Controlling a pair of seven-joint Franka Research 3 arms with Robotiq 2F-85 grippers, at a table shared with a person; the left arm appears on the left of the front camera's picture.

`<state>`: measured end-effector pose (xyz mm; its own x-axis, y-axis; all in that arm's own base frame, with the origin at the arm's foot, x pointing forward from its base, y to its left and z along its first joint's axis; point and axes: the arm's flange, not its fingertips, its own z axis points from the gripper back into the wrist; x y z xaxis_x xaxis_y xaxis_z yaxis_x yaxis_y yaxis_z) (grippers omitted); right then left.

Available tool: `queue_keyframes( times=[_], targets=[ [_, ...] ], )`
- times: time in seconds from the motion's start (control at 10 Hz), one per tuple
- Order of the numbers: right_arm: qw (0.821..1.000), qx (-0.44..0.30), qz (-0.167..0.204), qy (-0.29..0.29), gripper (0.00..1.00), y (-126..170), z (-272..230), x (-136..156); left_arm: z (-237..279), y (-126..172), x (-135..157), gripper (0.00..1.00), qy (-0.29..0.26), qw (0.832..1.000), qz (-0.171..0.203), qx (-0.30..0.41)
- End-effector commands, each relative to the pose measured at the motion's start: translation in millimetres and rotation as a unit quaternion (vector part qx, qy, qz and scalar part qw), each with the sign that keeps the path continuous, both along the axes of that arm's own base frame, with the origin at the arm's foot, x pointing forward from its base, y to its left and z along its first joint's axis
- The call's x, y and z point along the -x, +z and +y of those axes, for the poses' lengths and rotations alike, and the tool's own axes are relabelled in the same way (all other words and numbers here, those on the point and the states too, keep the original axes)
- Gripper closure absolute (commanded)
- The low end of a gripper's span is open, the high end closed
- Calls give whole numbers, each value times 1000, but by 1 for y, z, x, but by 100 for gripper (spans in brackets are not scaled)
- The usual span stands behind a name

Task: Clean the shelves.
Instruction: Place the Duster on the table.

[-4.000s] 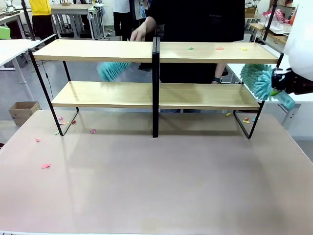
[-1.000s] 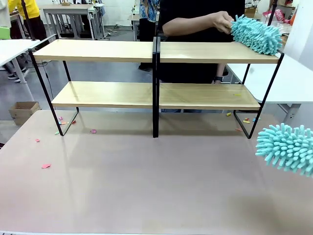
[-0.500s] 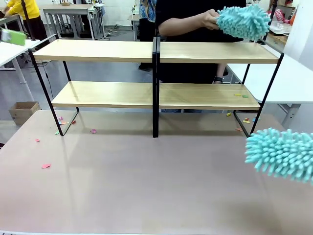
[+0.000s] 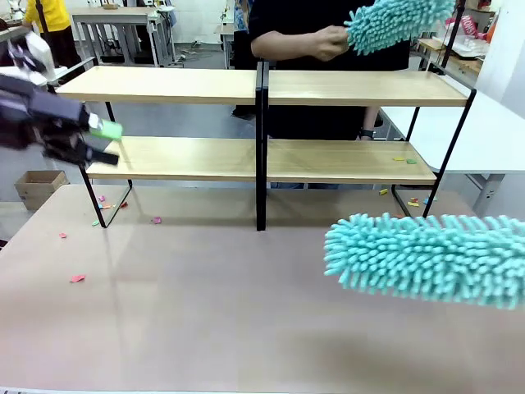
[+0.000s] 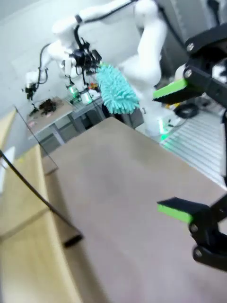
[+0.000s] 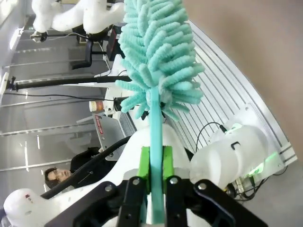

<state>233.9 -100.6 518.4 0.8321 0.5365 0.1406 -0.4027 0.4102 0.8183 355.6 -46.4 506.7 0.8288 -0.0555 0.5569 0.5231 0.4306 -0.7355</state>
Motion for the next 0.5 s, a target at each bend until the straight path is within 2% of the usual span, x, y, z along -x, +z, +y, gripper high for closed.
queue_keyframes(
  times=[0.0,0.2,0.3,0.4],
  targets=[
    [1000,10,5,-11,88,-18,24,-27,-19,-75,69,0,-38,992,123,17],
    [999,4,37,-7,88,-42,37,-58,-23,-117,87,0,-85,976,201,27],
    [998,7,55,-3,88,-54,42,-70,-20,-132,95,0,-100,968,224,45],
    [997,24,69,-6,88,-70,53,-84,-17,-142,100,0,-114,968,222,34]
  ],
)
